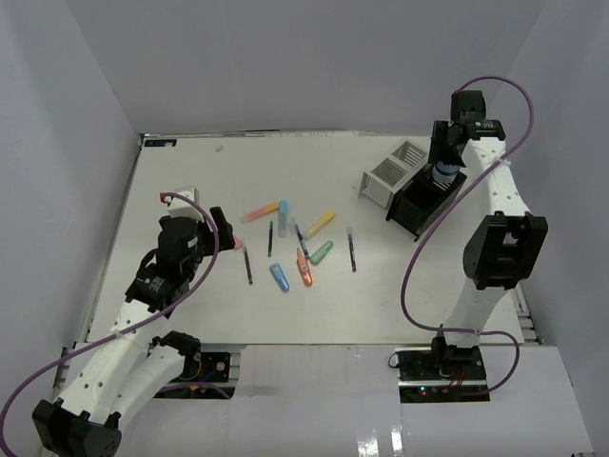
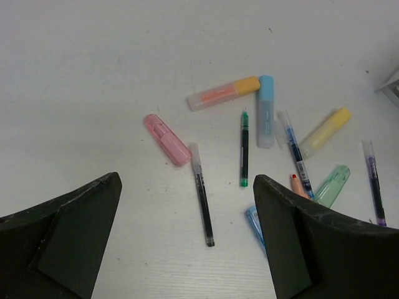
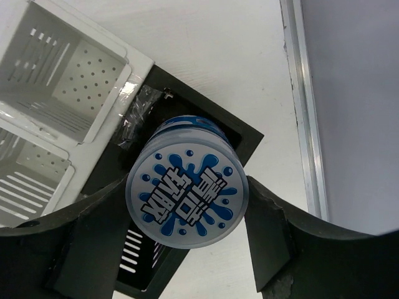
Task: Sort the stationery into containers
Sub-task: Place the stationery in the storage box, then pick up the pen from the center of the board.
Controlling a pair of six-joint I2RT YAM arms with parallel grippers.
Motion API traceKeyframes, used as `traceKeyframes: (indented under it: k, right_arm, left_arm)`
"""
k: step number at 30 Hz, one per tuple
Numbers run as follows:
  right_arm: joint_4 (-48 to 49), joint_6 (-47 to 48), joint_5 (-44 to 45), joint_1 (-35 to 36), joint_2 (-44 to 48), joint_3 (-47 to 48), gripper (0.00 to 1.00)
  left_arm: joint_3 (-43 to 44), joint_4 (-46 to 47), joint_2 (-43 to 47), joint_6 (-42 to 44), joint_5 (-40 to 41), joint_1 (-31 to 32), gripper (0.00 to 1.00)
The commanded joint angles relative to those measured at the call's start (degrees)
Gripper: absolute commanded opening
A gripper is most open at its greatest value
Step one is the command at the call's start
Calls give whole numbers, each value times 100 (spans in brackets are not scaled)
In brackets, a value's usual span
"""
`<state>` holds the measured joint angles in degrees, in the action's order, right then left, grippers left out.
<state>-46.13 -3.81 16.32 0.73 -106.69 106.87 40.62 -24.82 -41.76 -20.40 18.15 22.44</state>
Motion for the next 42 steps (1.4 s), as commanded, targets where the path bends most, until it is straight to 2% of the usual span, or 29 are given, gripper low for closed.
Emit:
traceKeyframes:
  k: [1, 11, 13, 14, 16, 18, 19, 21, 22, 23, 25, 29, 34, 38, 41, 42]
  right_arm:
    - [385, 118, -84, -178, -79, -166, 22]
    - [965, 179, -392, -223, -1, -825, 23]
    - [1071, 223, -462, -223, 35, -939, 27]
    - [1097, 241, -506, -223, 35, -983, 34]
    - [1115, 250, -507, -223, 43, -1054, 41]
    - [1132, 258, -507, -223, 52, -1080, 59]
    - [1132, 258, -507, -223, 52, -1089, 74]
    - [1132, 258, -498, -223, 96, -1081, 86]
    - [1132, 258, -480, -223, 114, -1081, 96]
    - [1124, 258, -472, -223, 149, -1063, 100]
    - [1124, 276, -463, -223, 263, -1063, 90]
    - [1089, 267, -497, -223, 570, -1089, 90]
    - [1123, 188, -770, -109, 1413, -1466, 90]
    - [1290, 48, -963, 461, 2404, -2151, 91]
    - [1658, -84, -990, 1022, 3064, -3142, 92]
    - [1660, -119, -973, 1173, 3206, -3146, 93]
  left_arm:
    - [-37, 83, 10, 54, -66, -20, 98]
    - [-46, 82, -52, 45, -57, -20, 98]
    - [-46, 91, -61, 45, -57, -20, 98]
    - [-46, 83, -78, 45, -57, -20, 98]
    - [-37, 82, -87, 45, -66, -29, 98]
    - [-46, 83, -104, 45, -66, -20, 98]
    - [-46, 82, -105, 45, -57, -20, 98]
    - [-46, 82, -105, 54, -49, -29, 98]
    - [-46, 82, -113, 54, -57, -20, 98]
    - [-46, 82, -122, 45, -49, -20, 98]
    - [-54, 82, -131, 45, -66, -20, 98]
    - [-54, 91, -131, 45, -84, -20, 98]
    - [-46, 82, -131, 45, -93, -29, 98]
    - [-46, 91, -148, 54, -145, -20, 98]
    - [-54, 82, -157, 54, -180, -20, 98]
    - [-54, 82, -166, 45, -189, -29, 98]
